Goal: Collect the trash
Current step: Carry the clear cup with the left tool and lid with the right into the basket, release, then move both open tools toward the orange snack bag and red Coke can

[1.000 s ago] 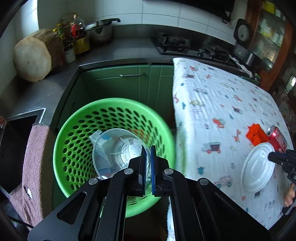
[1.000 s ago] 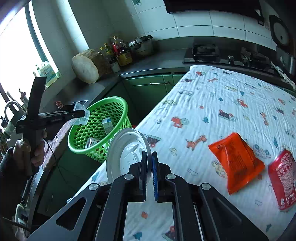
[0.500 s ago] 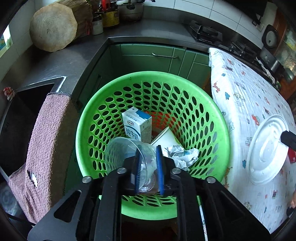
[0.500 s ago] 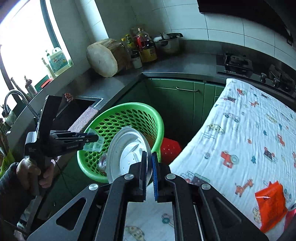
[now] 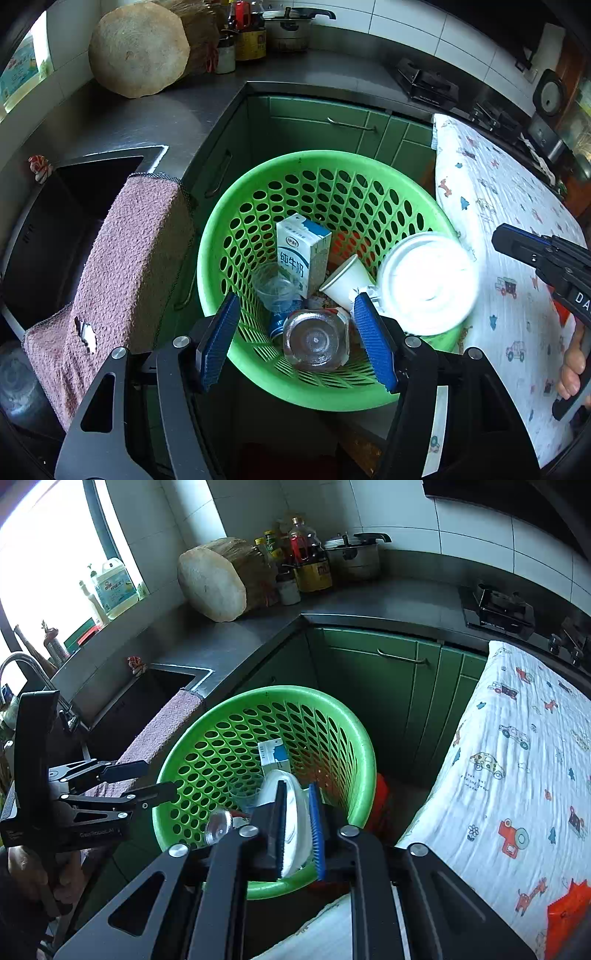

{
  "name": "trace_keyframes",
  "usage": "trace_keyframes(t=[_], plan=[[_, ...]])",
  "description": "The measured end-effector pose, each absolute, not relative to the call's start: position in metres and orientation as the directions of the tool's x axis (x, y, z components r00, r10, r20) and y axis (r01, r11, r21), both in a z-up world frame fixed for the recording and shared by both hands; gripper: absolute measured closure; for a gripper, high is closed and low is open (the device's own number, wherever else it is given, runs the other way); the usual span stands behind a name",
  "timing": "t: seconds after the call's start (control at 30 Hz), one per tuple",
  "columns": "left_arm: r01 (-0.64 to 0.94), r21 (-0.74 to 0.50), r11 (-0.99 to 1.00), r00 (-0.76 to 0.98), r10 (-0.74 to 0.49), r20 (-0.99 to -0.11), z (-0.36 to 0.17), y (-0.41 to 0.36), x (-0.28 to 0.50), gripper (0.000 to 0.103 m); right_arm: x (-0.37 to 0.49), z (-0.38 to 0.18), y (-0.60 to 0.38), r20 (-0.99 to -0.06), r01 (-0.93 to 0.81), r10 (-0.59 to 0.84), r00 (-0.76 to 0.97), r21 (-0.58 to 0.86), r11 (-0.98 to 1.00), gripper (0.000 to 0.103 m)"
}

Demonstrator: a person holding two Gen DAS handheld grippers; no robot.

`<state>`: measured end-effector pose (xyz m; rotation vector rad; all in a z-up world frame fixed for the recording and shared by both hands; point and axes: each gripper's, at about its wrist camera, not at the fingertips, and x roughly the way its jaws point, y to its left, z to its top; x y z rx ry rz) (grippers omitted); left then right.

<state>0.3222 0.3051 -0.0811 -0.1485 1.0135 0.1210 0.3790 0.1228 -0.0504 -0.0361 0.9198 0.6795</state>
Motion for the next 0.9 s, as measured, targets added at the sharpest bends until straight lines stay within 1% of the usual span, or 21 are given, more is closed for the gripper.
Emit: trace_keyframes(t=[0.03,0.1,0.17,0.37,0.4,0.43,0.53,0.6,0.73,0.9], plan=[[-0.171,-0.067,0.983,0.523,0.033,-0.852,-0.081,0.306,0.321,0.039,0.379,-0.051,0.122,-0.743,-0.554,0.526,0.415,0.252,0.793,0.084],[-0.172,-0.072,0.982,0.522,0.029,-0.852,-0.080,0.306,0.319,0.039,0.376,-0.050,0.119,-0.740,-0.555,0.527,0.419,0.251,0.793,0.079],[-0.169,-0.068,0.983,0.524,0.031,-0.851,-0.079,0.305,0.318,0.039,0.372,-0.048,0.113,-0.738,-0.554,0.523,0.426,0.244,0.796,0.077],[-0.146,-0.092,0.985,0.528,-0.001,-0.849,-0.075,0.291,0.318,0.039,0.355,-0.037,0.076,-0.724,-0.531,0.516,0.457,0.244,0.812,0.063],[-0.140,-0.096,0.986,0.530,-0.007,-0.848,-0.074,0.288,0.318,0.036,0.351,-0.035,0.067,-0.722,-0.523,0.511,0.467,0.240,0.817,0.060],[-0.136,-0.098,0.986,0.533,-0.011,-0.846,-0.073,0.284,0.318,0.033,0.347,-0.033,0.059,-0.719,-0.516,0.508,0.474,0.240,0.822,0.060],[-0.112,-0.102,0.988,0.539,-0.026,-0.842,-0.070,0.271,0.317,0.032,0.336,-0.030,0.031,-0.717,-0.489,0.496,0.490,0.245,0.837,0.059],[-0.096,-0.102,0.990,0.538,-0.035,-0.842,-0.069,0.261,0.317,0.030,0.329,-0.030,0.013,-0.720,-0.469,0.486,0.496,0.249,0.848,0.056],[-0.066,-0.105,0.992,0.539,-0.053,-0.841,-0.066,0.241,0.316,0.029,0.311,-0.029,-0.023,-0.725,-0.433,0.457,0.514,0.240,0.869,0.054],[-0.031,-0.116,0.993,0.536,-0.082,-0.840,-0.064,0.214,0.314,0.027,0.288,-0.031,-0.070,-0.736,-0.395,0.419,0.531,0.222,0.891,0.049]])
